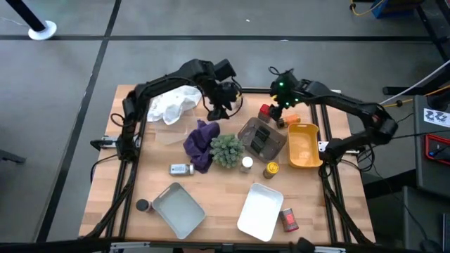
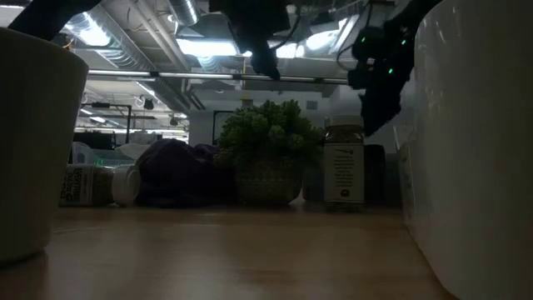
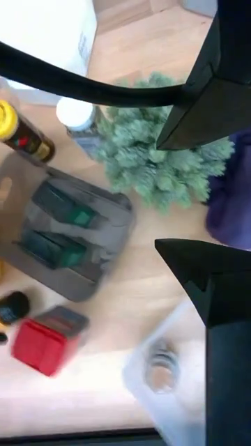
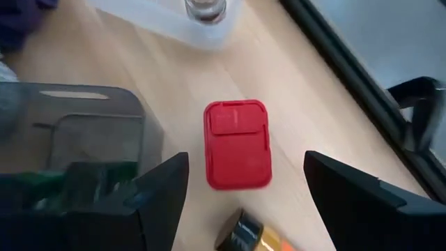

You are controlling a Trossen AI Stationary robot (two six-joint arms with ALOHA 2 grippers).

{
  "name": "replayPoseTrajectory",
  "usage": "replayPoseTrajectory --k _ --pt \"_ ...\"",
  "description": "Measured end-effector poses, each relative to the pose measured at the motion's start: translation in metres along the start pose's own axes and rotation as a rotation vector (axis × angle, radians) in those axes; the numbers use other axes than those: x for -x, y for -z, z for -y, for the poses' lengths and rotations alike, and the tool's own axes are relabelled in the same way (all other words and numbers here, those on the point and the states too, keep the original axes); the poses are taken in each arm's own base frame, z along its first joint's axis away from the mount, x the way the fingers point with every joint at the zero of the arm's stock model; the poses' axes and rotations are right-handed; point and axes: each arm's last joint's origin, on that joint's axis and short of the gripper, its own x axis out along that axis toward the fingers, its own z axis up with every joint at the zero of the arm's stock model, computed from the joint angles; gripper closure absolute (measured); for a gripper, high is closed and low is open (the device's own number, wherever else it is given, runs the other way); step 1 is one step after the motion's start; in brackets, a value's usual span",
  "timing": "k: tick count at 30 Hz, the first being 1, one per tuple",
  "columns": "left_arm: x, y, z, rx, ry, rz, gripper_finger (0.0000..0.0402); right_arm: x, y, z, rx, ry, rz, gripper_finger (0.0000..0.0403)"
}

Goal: Sort spices by type
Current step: Put the top red seasoning can into the orange bin

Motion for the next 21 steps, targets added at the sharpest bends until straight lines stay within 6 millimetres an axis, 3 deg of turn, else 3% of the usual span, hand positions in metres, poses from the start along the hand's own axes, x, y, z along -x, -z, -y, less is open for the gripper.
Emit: replayPoseTrajectory --k 10,21 --pt "0.011 0.014 -0.021 0.078 -0.021 -0.004 0.0202 -0.047 -0.001 0.003 0.058 -0.004 -0.109 0.0118" --pt "0.010 0.013 -0.020 0.055 -0.019 -0.003 0.0202 -0.070 0.002 0.005 0.060 0.018 -0.171 0.0122"
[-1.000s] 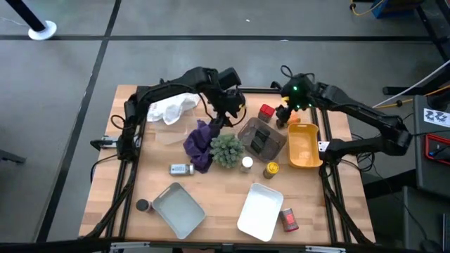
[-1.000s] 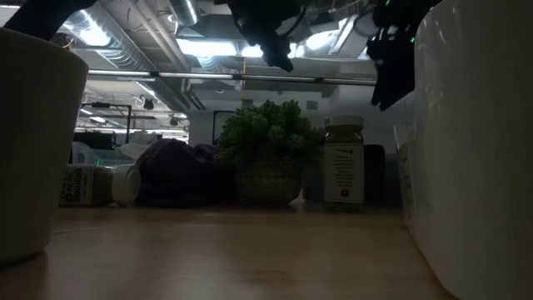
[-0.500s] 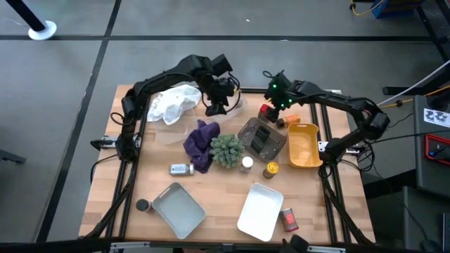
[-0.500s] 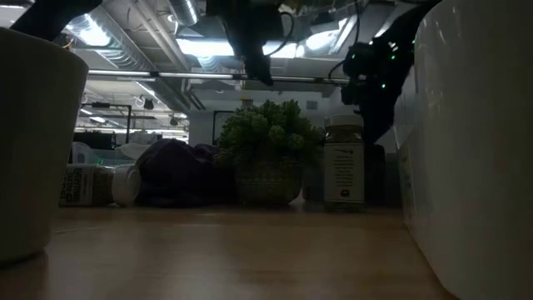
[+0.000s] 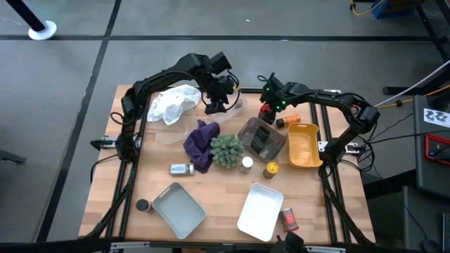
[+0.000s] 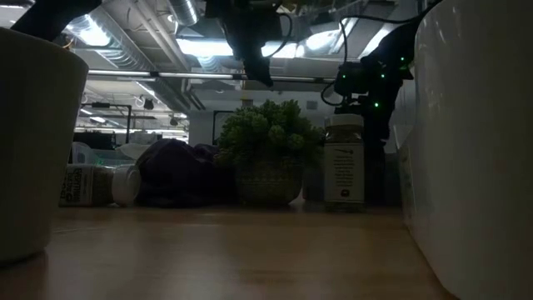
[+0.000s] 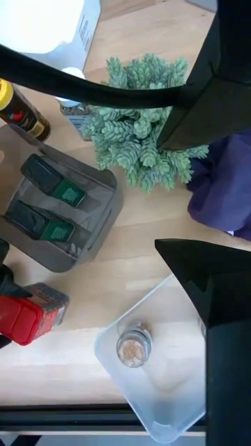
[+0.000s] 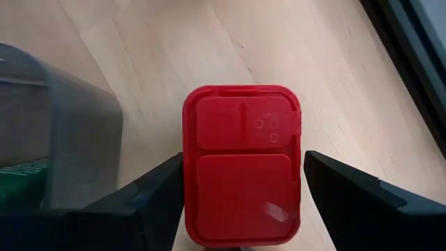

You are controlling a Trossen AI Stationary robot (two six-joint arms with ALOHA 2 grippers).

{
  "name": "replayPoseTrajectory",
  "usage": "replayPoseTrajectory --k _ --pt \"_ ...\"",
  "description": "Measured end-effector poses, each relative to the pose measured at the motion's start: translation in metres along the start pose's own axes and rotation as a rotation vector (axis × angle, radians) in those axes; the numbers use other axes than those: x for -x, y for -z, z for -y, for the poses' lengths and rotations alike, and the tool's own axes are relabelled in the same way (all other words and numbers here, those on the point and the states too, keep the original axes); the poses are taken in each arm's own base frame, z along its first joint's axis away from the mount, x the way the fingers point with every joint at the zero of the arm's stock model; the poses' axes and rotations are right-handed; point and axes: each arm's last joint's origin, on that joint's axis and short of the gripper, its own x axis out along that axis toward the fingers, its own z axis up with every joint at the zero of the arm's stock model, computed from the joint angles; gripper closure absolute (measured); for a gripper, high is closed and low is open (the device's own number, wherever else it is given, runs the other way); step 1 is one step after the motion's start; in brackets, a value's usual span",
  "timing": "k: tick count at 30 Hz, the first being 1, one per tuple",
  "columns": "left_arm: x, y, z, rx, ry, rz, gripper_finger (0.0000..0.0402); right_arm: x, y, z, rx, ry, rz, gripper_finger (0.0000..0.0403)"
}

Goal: Sort spices by type
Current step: Put the top red seasoning can into the orange bin

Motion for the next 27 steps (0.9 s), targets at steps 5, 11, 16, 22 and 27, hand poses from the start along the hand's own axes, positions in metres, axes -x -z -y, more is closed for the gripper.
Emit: replayPoseTrajectory --k 5,11,16,22,27 --pt "-0.003 -0.004 0.007 0.025 0.011 -0.003 0.0202 0.000 0.000 0.000 0.000 -0.007 0.001 0.0164" --pt "-0.007 -0.010 0.012 -0.005 -0.030 0.002 0.0202 0.000 0.000 0.000 0.000 -0.008 0.001 0.0179" --pt "0.008 0.001 0.018 0.067 -0.027 -0.074 0.0202 0.002 0.001 0.000 -0.027 -0.010 -0.008 0.0179" --pt "0.051 0.011 0.029 0.180 -0.061 -0.032 0.0202 0.017 -0.002 0.000 -0.030 -0.007 -0.037 0.0175" --pt "0.095 0.017 0.046 0.195 -0.137 0.110 0.0202 0.039 -0.015 0.001 -0.031 -0.001 -0.037 0.0177"
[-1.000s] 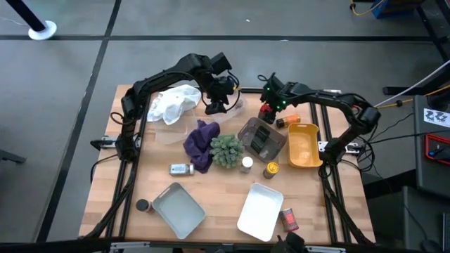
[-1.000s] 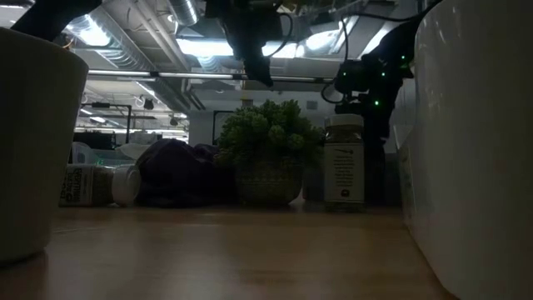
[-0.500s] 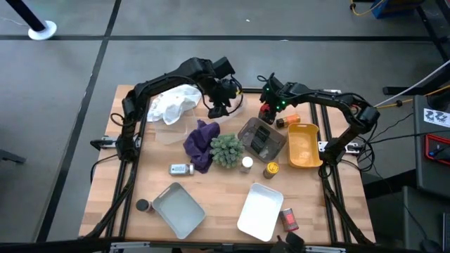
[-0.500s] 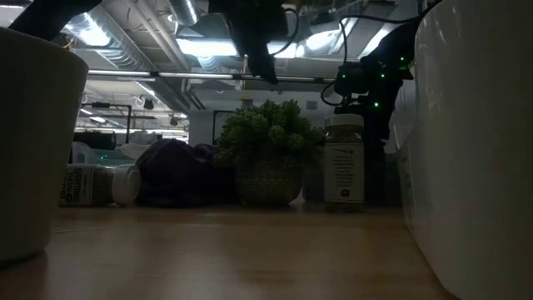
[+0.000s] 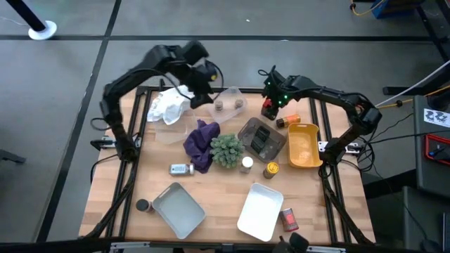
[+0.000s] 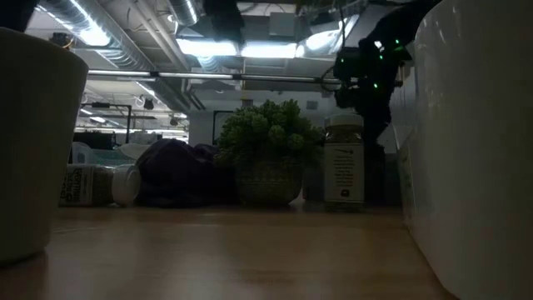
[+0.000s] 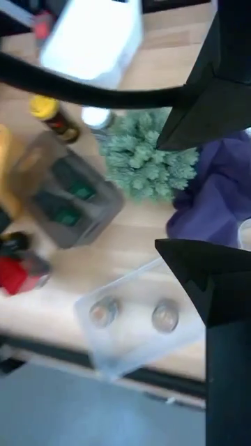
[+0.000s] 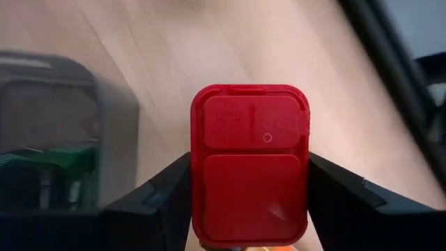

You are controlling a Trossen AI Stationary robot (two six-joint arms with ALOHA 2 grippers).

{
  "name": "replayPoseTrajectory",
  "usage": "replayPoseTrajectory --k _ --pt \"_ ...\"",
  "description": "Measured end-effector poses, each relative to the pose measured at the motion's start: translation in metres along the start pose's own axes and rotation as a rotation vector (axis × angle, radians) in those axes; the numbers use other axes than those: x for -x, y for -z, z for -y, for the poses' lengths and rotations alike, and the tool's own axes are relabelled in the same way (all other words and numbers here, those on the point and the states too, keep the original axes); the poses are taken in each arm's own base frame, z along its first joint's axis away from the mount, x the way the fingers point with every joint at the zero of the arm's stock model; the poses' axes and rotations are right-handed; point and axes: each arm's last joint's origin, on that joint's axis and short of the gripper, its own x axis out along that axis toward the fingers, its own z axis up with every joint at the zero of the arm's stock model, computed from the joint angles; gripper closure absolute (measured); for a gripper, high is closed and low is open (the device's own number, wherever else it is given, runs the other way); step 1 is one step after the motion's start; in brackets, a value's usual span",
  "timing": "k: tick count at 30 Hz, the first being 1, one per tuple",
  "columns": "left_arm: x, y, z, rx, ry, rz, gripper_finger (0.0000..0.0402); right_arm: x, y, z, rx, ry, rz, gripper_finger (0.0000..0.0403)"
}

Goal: Sort spices by type
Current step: Put the top red seasoning can into the orange bin

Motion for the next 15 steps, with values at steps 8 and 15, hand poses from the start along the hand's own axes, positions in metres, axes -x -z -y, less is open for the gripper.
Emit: replayPoseTrajectory --k 8,15 --pt "0.022 0.053 0.022 0.015 -0.117 0.173 0.0202 0.043 -0.017 0.001 -0.009 0.005 -0.003 0.0177" --pt "-0.005 0.123 0.029 0.083 -0.225 0.334 0.0202 0.076 -0.015 0.000 -0.108 -0.003 -0.098 0.0176"
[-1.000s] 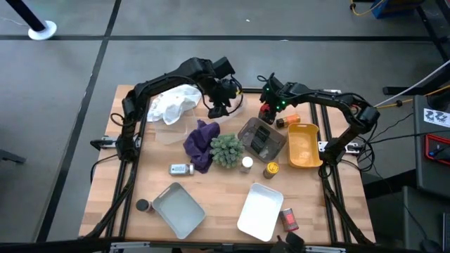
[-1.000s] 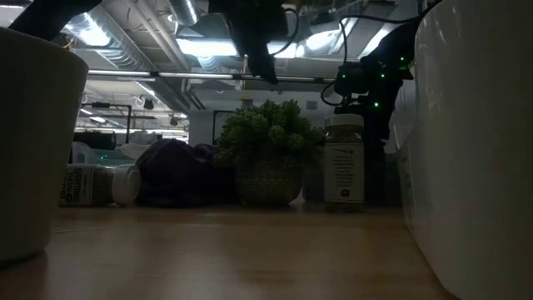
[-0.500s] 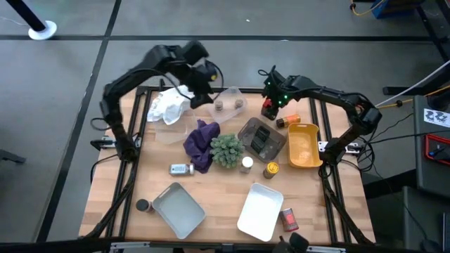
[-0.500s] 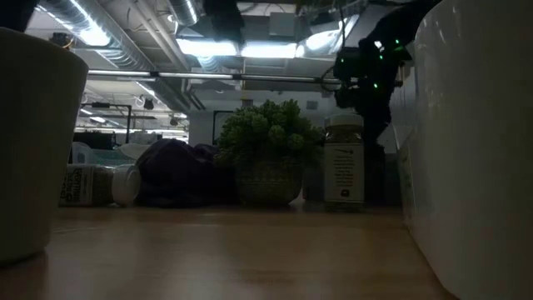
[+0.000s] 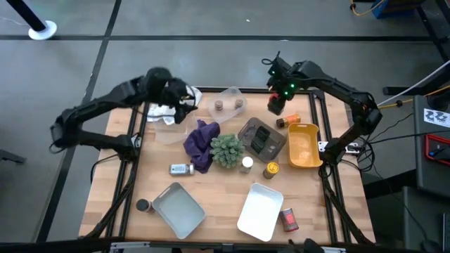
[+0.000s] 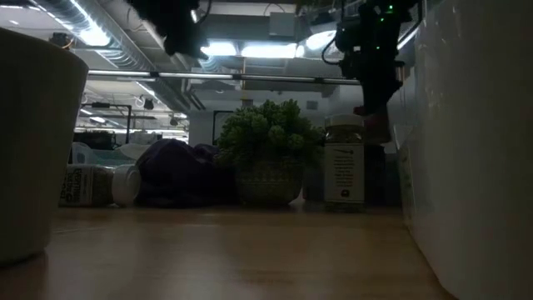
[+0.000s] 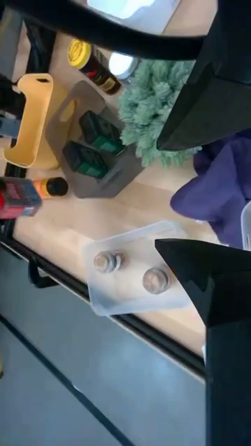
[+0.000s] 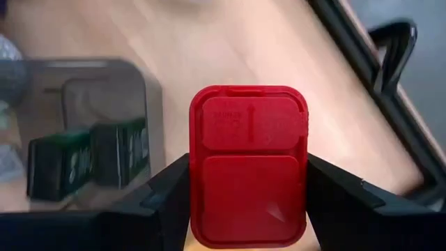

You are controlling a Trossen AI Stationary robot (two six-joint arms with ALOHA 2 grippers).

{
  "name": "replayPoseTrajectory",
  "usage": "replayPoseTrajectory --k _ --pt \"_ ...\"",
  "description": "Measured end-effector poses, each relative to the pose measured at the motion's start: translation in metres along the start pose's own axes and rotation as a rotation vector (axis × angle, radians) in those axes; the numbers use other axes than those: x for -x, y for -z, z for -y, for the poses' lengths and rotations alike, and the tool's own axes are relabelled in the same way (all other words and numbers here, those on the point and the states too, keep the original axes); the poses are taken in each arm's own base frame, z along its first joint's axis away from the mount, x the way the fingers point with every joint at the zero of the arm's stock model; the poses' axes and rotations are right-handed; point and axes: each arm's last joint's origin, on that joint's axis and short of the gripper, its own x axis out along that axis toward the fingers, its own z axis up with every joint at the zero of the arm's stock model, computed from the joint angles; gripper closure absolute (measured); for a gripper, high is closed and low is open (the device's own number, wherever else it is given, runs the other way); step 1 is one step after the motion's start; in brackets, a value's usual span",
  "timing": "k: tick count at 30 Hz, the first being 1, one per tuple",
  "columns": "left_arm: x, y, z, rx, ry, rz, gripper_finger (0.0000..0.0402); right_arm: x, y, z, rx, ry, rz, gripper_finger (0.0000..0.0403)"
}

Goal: Sort spices by type
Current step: Put the top red seasoning can into the orange bin

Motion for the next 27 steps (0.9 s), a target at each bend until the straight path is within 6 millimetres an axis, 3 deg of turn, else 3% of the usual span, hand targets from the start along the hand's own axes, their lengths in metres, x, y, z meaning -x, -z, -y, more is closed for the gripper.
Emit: replayPoseTrajectory --k 7,17,22,27 --pt "-0.014 0.048 0.003 0.063 -0.005 0.058 0.0202 0.013 0.021 -0.001 -0.098 0.002 -0.117 0.0175" --pt "-0.040 0.075 0.013 0.105 0.041 0.139 0.0202 0.050 0.056 -0.028 -0.142 0.040 -0.069 0.0175" --pt "-0.046 0.082 0.020 0.112 0.073 0.151 0.0202 0.063 0.088 -0.045 -0.201 0.101 -0.038 0.0176" --pt "-0.048 0.086 0.030 0.090 0.111 0.133 0.0202 0.050 0.136 -0.059 -0.319 0.094 -0.051 0.0175"
